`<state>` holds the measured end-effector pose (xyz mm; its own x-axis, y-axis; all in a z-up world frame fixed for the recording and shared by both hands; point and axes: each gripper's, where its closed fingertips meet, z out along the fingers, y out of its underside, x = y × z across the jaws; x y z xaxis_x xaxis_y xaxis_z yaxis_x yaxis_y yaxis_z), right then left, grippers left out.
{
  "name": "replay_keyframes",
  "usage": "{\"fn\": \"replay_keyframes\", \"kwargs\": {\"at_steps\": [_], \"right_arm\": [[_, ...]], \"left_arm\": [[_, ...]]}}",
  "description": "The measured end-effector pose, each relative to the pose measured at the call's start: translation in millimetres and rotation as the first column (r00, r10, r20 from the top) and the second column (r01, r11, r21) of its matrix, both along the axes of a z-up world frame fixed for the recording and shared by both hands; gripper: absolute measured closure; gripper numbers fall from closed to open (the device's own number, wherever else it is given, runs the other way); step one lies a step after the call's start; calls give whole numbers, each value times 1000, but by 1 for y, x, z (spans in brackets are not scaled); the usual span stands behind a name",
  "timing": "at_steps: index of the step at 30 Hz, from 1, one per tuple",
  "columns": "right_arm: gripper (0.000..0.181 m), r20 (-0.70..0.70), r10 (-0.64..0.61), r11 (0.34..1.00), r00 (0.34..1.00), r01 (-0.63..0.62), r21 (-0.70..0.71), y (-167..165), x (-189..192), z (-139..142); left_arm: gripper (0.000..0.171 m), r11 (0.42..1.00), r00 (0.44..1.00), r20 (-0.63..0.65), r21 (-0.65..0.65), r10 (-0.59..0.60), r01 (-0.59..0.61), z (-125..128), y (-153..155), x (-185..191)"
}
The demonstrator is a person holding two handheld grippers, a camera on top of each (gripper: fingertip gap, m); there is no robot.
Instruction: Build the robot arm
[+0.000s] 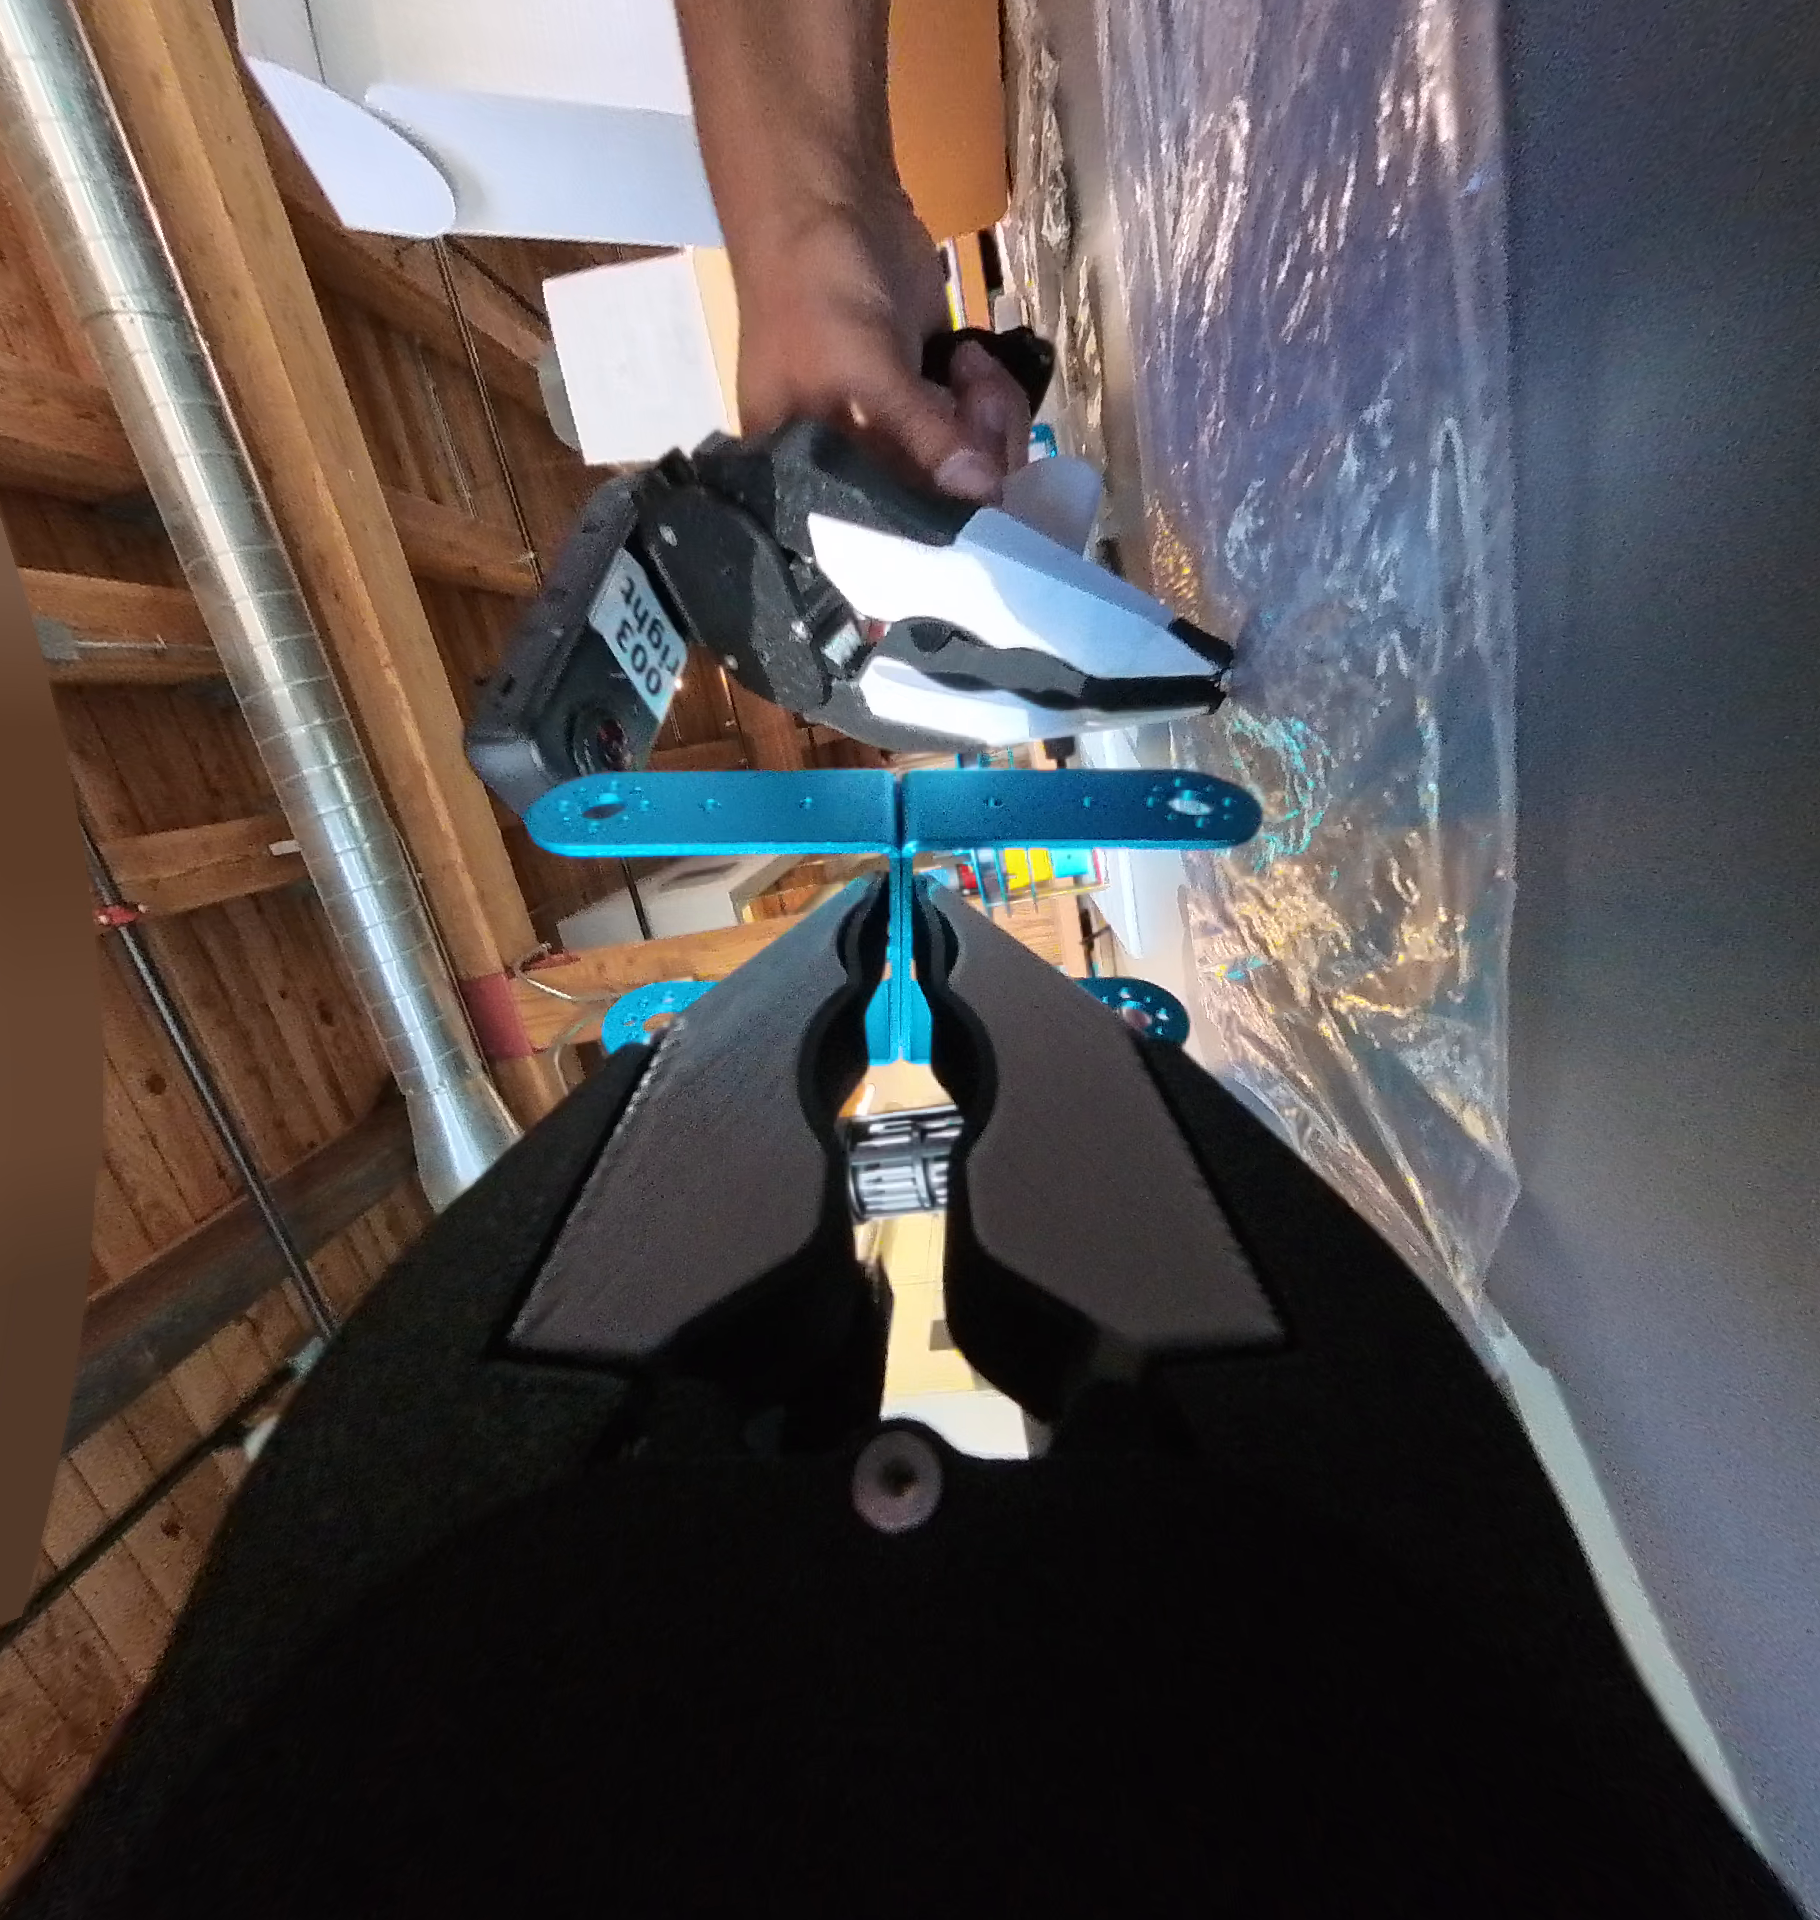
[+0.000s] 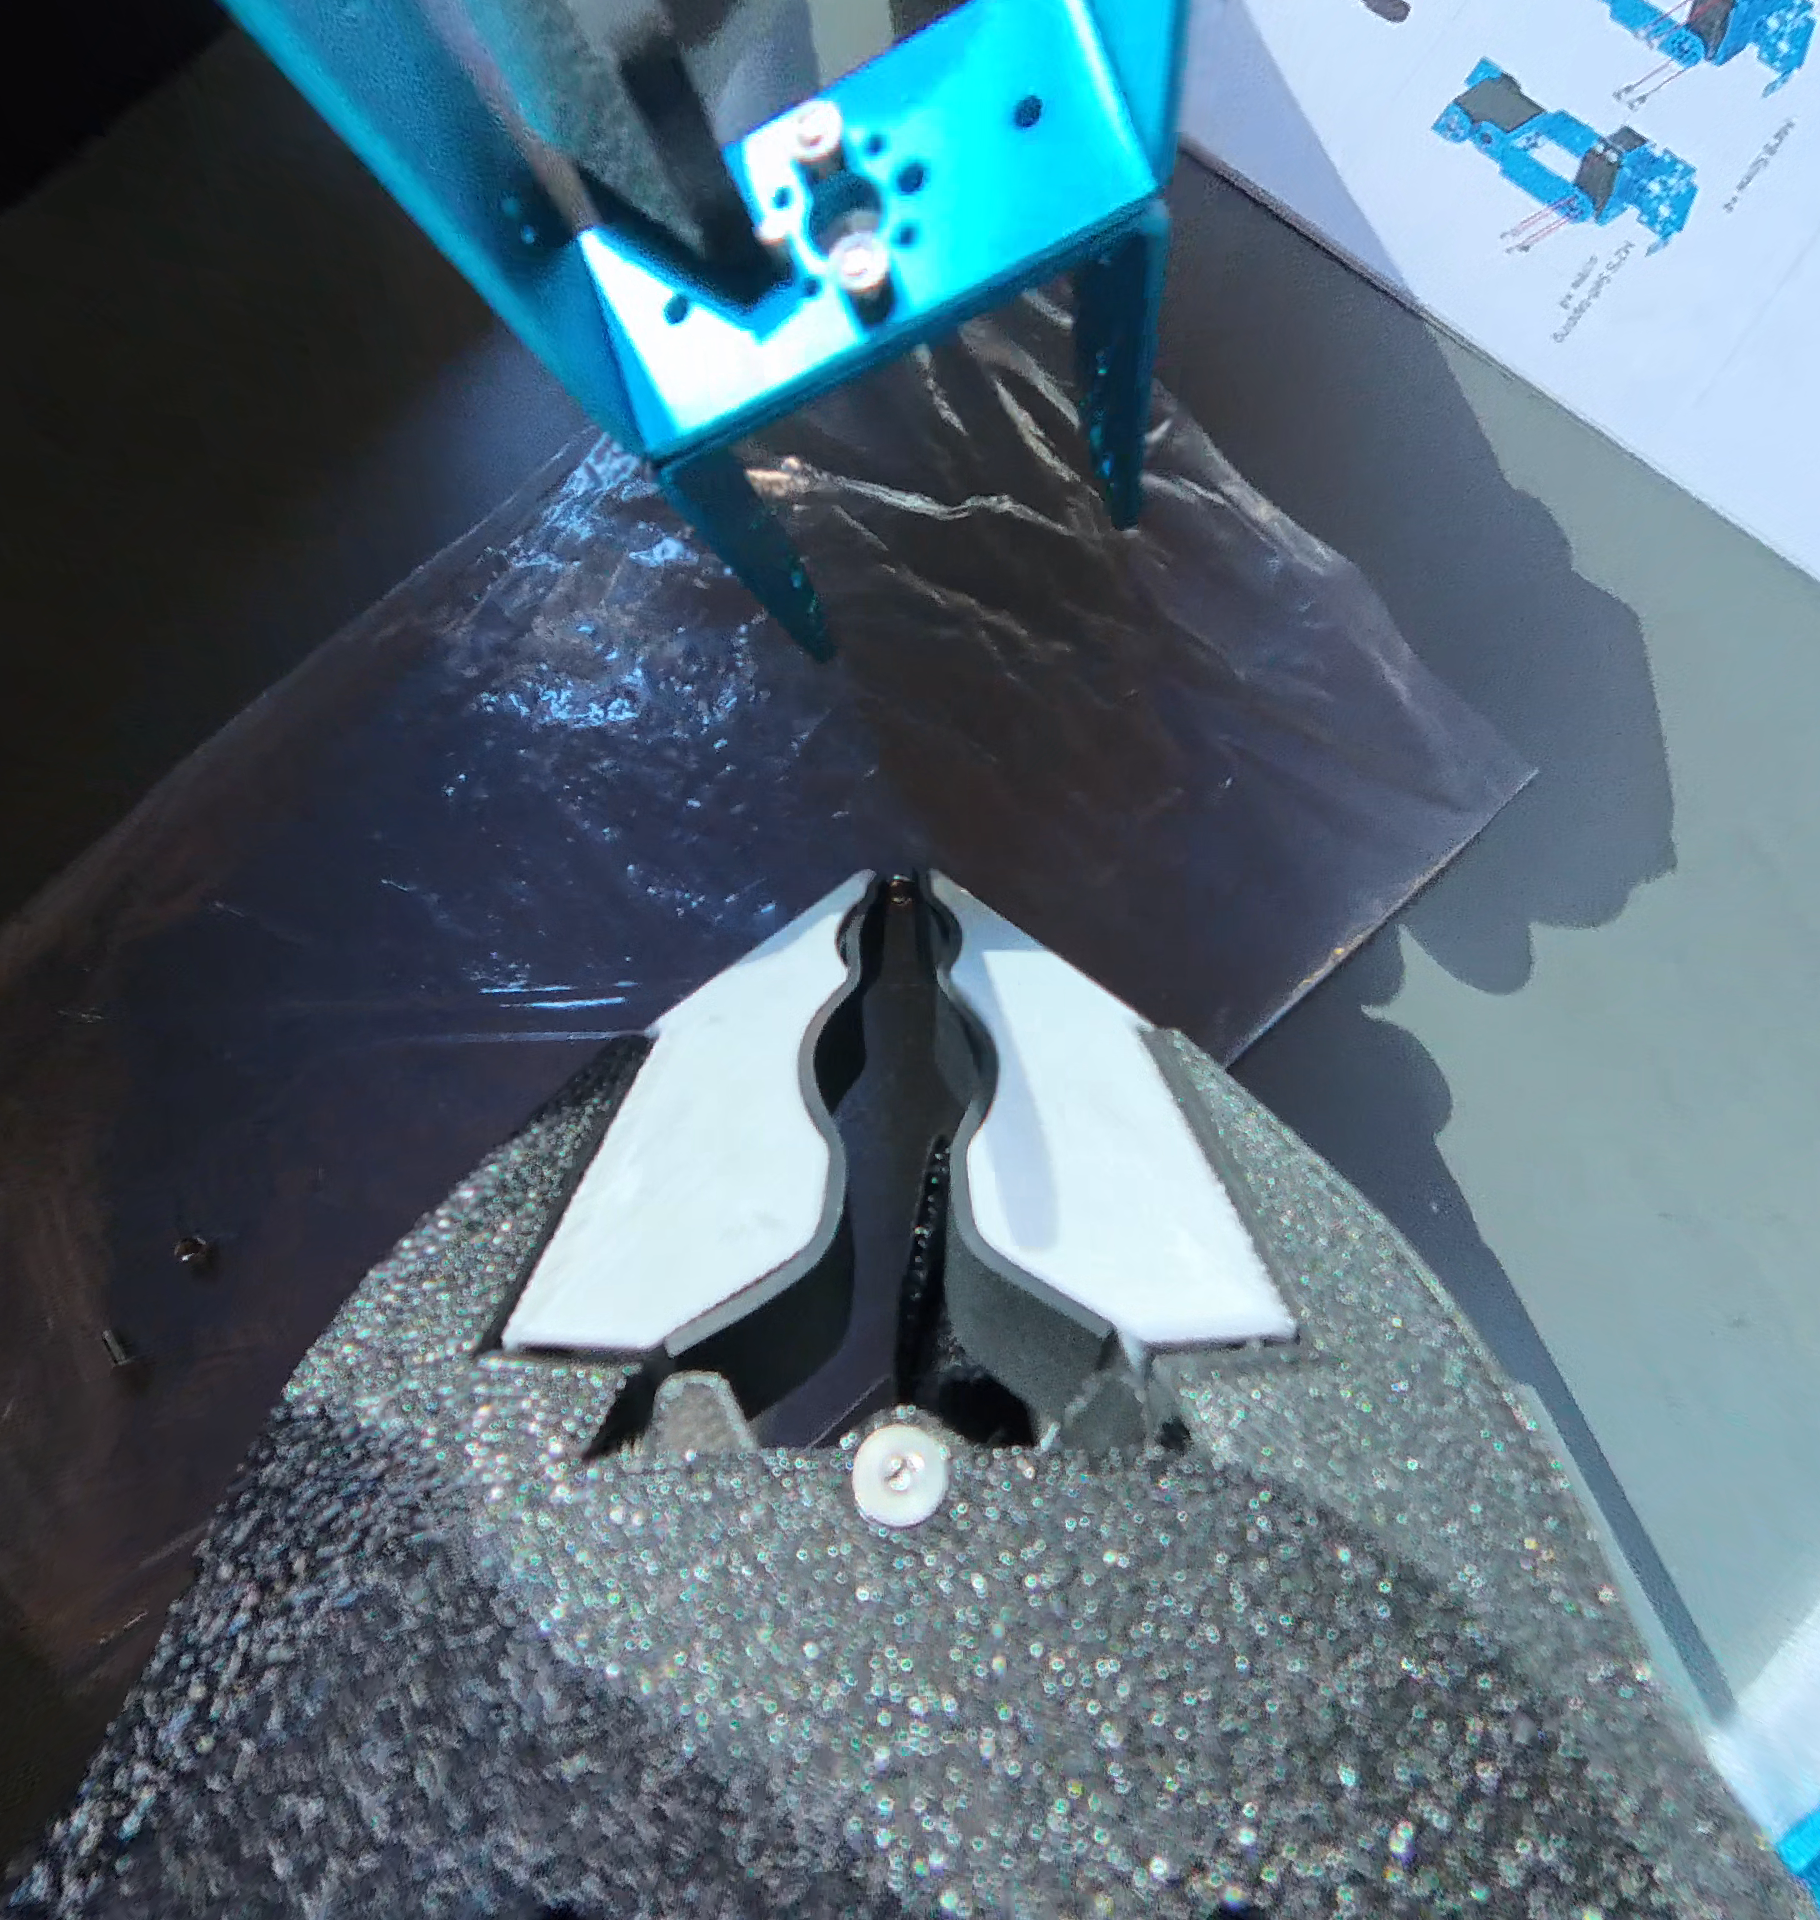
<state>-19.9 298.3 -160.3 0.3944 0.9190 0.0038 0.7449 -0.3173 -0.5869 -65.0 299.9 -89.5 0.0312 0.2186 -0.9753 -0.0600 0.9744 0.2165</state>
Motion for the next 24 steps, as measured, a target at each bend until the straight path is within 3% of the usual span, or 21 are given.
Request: {"fn": "replay_keyframes", "kwargs": {"at_steps": [7, 11, 15, 24], "right_arm": [[177, -155, -20, 1000, 988, 23, 19, 3, -1, 31], [177, -270, 10, 998, 963, 5, 56, -2, -12, 68], [177, -338, 53, 998, 939, -35, 59, -11, -24, 88], [177, -290, 61, 997, 955, -48, 52, -15, -29, 81]], "left_arm": [[169, 993, 1000, -22, 116, -14, 17, -9, -4, 11], [169, 992, 999, -29, 117, -40, 43, -8, -11, 15], [169, 993, 998, -21, 98, -60, 62, -5, -17, 19], [169, 991, 997, -7, 104, -82, 82, -2, -24, 24]]}}
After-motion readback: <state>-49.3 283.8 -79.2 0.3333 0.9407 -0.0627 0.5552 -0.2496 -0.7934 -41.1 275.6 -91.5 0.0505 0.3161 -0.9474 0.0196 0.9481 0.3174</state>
